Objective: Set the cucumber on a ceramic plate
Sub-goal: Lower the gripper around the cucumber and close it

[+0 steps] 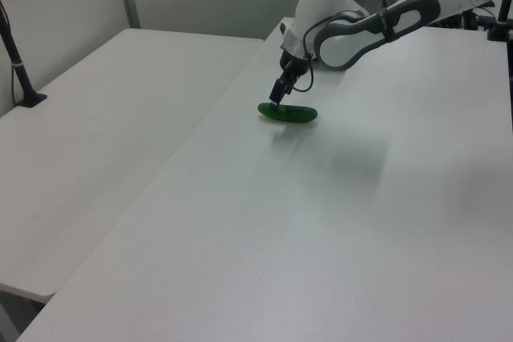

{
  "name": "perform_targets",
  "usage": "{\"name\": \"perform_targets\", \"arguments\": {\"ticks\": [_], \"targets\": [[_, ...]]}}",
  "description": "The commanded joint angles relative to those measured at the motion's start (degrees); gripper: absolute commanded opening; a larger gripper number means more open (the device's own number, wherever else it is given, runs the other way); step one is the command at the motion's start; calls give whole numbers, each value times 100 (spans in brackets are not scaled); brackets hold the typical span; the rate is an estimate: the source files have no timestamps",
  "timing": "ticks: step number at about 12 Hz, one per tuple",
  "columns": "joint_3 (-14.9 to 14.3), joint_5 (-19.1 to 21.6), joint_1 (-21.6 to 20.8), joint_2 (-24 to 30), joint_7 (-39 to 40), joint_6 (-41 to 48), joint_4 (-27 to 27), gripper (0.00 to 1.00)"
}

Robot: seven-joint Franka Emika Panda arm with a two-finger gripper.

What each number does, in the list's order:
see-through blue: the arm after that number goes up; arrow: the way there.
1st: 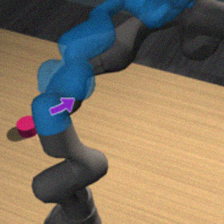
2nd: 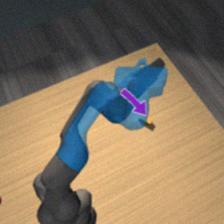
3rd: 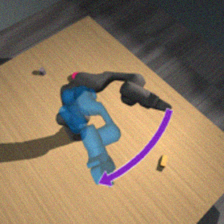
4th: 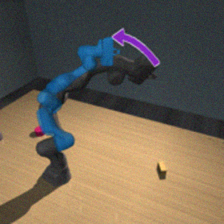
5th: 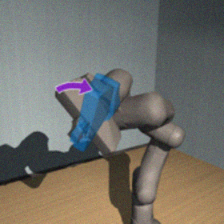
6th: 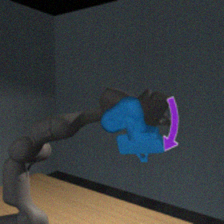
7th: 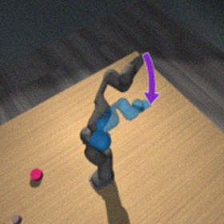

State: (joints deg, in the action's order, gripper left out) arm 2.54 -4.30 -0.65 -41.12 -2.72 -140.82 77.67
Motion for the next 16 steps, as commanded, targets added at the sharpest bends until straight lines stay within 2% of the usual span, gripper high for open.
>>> {"name": "perform_targets", "arguments": {"ticks": [1, 3, 5, 6, 7, 9, 10, 11, 16], "targets": [[-131, -342, -120, -115, -80, -60, 73, 100], [-122, -423, -120, -107, -62, -51, 187, 97], [-131, -475, -120, -107, -62, -42, 196, 88], [-131, -519, -120, -107, -62, -34, 196, 79], [-131, -632, -128, -98, -53, -16, 231, 68], [-122, -861, -128, -89, -53, 10, 231, 26], [-122, -862, -128, -80, -62, 28, 231, 11], [-122, -862, -128, -63, -62, 37, 231, 8], [-114, -748, -41, 227, -62, 335, 231, 6]]}}
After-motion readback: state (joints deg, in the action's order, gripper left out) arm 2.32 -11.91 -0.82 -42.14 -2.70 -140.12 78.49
